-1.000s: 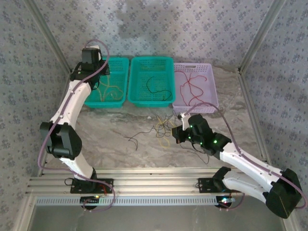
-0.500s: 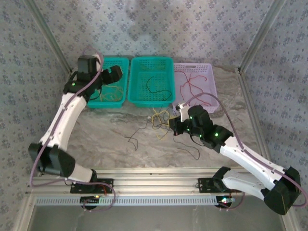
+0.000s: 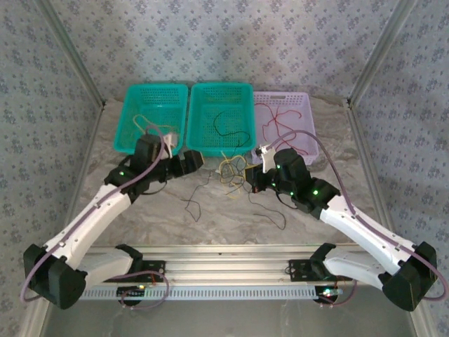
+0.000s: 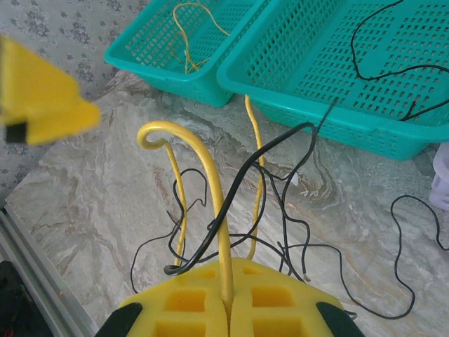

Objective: Untangle the cables

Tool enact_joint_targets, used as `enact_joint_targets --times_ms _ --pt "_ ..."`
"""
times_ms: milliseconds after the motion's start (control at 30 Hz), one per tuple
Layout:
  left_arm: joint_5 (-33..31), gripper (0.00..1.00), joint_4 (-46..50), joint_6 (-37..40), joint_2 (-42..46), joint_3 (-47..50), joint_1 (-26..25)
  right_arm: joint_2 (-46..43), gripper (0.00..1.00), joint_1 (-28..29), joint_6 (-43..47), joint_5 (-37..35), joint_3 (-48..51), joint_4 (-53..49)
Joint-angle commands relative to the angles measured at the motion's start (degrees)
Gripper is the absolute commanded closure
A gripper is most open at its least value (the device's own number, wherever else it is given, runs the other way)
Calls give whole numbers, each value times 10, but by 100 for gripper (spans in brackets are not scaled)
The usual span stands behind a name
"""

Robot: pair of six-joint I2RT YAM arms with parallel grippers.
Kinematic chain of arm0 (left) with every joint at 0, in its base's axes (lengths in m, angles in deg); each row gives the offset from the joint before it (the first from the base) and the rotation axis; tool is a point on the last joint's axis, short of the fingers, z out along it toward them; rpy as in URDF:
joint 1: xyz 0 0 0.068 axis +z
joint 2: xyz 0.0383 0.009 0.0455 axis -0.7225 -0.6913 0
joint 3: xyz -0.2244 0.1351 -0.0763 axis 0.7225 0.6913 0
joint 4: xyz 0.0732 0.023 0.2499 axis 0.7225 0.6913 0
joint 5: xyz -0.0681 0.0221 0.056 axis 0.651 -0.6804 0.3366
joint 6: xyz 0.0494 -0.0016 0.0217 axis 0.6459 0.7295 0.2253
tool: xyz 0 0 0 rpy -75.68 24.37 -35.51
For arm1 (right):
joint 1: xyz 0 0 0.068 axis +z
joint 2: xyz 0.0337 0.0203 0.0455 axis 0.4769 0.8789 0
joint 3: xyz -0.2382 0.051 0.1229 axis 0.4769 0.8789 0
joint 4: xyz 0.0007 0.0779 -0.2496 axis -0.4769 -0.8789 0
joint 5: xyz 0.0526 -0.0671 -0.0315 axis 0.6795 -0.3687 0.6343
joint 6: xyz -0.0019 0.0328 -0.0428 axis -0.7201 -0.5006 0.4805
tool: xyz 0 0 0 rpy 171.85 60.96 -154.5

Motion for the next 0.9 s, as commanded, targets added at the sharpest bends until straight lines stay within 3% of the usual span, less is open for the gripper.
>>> enact_joint_targets --times_ms 0,467,700,767,867 --pt "29 10 -81 -54 18 35 -7 -13 100 -2 4 15 -15 15" --pt "33 10 -193 31 -20 145 -55 -31 100 -2 -10 40 -15 34" --pt "43 14 -251 37 -38 186 -65 -31 100 -2 -13 41 -16 34" --pt "37 18 -249 45 -44 188 -66 -32 100 -2 -15 46 -16 37" --pt "26 37 -246 57 -59 185 -65 -31 100 -2 -19 54 -16 40"
